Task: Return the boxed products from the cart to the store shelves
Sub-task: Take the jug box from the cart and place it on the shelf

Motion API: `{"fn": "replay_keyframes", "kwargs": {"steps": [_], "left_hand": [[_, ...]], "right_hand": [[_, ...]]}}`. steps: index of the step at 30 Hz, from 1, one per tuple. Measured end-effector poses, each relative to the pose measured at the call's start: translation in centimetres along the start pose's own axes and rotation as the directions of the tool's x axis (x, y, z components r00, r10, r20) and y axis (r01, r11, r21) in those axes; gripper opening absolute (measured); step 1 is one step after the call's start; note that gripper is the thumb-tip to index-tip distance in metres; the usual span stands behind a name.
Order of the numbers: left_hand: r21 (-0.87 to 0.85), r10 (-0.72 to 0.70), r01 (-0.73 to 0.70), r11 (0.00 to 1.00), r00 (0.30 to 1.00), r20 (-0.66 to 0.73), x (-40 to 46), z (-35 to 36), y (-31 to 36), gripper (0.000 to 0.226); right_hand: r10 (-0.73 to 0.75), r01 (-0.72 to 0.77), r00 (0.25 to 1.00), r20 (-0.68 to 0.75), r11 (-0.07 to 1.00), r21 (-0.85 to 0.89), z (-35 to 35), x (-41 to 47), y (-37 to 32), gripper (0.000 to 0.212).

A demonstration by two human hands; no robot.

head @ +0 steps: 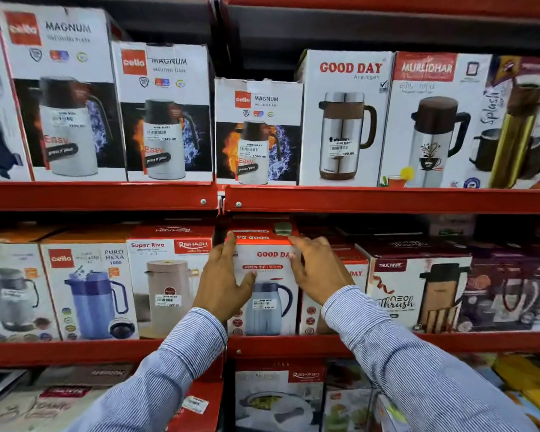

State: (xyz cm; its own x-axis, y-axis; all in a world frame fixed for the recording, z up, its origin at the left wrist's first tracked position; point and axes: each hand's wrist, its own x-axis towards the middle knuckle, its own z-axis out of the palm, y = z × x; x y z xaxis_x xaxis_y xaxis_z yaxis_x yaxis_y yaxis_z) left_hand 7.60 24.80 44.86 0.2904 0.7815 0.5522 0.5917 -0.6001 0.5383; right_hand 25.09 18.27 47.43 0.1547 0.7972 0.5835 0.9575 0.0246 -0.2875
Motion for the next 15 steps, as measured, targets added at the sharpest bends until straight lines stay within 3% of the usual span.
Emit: {"fn": "replay_keyframes", "kwargs": {"steps": [7,11,15], "left_hand": [[-0.03,-0.003,0.005,1.0,0.999,0.046,-0.9,1.5,-0.6,0.097],[0.131,0.112,-0.118,0.984,0.992,0.056,-3.0,2.2,-1.5,0.092],[0.355,0.238,-0.255,0.899,0.967,0.09,-6.8,2.9,-2.2,0.087]], "right_hand": [[0.014,0.028,0.99,0.138,0.952,-0.304,1.2,0.4,0.7,0.067],[-0.026,0.073,0.99,0.138,0.936,-0.345,1.2,-0.9,1.2,0.08],[-0.076,0.108,0.991,0.113,0.945,-0.309,1.9,-5.6,1.9,0.085]]}}
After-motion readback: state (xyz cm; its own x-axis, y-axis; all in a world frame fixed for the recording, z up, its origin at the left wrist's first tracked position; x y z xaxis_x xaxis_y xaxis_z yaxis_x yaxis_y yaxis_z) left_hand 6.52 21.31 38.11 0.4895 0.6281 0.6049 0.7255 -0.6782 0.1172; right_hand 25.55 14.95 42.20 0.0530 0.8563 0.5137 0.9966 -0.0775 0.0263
